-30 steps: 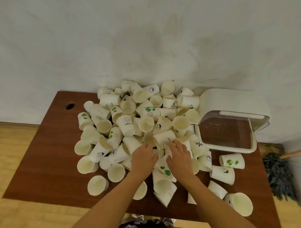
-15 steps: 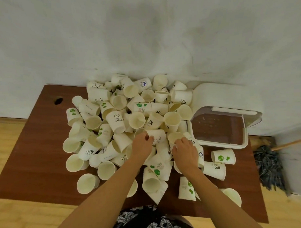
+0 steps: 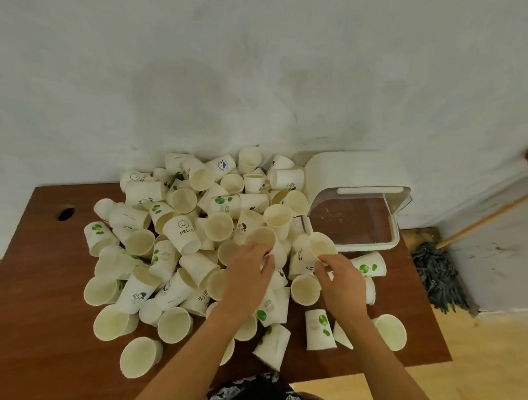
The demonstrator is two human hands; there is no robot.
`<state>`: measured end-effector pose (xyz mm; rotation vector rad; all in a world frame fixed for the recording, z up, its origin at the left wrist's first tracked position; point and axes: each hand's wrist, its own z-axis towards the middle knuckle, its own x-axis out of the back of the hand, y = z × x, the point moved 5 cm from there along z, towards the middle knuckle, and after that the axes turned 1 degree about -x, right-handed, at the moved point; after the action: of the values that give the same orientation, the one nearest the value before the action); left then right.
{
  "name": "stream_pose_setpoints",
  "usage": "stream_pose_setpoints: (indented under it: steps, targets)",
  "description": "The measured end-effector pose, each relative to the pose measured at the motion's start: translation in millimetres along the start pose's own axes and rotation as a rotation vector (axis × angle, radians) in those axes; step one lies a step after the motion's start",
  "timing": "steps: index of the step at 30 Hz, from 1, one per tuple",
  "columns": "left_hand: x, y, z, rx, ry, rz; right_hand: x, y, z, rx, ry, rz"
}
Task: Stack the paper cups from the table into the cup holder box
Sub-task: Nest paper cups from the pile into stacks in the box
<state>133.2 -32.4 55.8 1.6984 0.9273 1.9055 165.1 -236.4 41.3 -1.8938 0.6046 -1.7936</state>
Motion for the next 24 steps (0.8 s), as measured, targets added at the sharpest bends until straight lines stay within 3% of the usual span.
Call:
stream_pose_setpoints:
  steps: [5,10,15,24]
  targets:
    - [-22,38,14,-0.235,-0.044,0.025,36,28,1,-0.067,0.112,0.003]
    - [-59,78,28,-0.326,-0.084,0.165,61,68,23,-0.083,0.115,0.001]
    - [-114,107,46,-0.296,-0.082,0.240,72,108,57,-0.053,-0.014,-0.023]
    - [-174,117,73,-0.079,-0.052,0.379,74,158,119,0.076,-0.229,-0.104]
